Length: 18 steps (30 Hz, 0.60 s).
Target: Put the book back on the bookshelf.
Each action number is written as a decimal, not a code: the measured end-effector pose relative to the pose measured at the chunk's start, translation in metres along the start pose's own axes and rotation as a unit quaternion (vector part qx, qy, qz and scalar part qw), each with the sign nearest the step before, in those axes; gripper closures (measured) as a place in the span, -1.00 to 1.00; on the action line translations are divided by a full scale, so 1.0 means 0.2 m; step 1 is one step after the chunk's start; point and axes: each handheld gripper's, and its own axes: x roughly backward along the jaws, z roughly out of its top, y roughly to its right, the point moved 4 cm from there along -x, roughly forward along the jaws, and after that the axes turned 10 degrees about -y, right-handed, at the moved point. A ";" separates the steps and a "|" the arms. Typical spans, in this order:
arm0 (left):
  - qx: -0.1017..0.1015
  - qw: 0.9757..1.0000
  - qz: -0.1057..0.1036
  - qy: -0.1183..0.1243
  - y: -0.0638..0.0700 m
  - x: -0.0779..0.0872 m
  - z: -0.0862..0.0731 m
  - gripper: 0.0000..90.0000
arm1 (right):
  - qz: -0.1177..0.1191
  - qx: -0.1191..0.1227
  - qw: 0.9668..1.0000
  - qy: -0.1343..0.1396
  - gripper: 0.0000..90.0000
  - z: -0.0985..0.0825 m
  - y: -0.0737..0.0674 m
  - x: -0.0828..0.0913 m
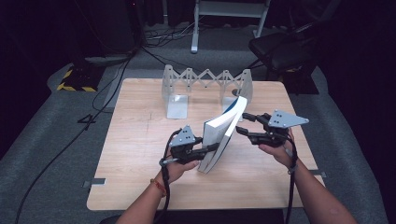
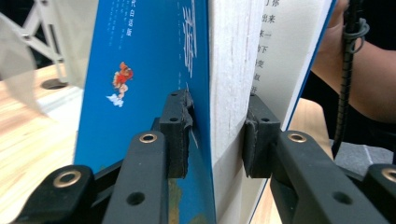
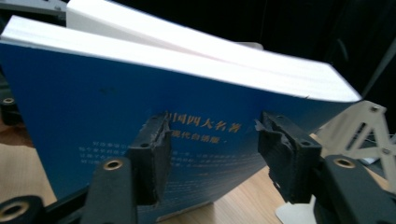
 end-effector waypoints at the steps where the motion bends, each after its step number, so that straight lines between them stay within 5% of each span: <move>1: -0.003 1.000 0.001 -0.003 -0.01 0.01 0.00 0.49 | -0.002 0.004 1.000 0.000 -0.06 0.01 -0.01 -0.02; 13: -0.041 0.997 0.044 -0.041 -0.03 0.10 -0.03 0.39 | 0.036 0.036 0.998 -0.033 -0.07 -0.01 -0.19 -0.17; 18: -0.034 0.997 0.052 -0.050 -0.03 0.13 -0.04 0.24 | 0.046 0.047 0.997 -0.048 -0.07 -0.03 -0.24 -0.22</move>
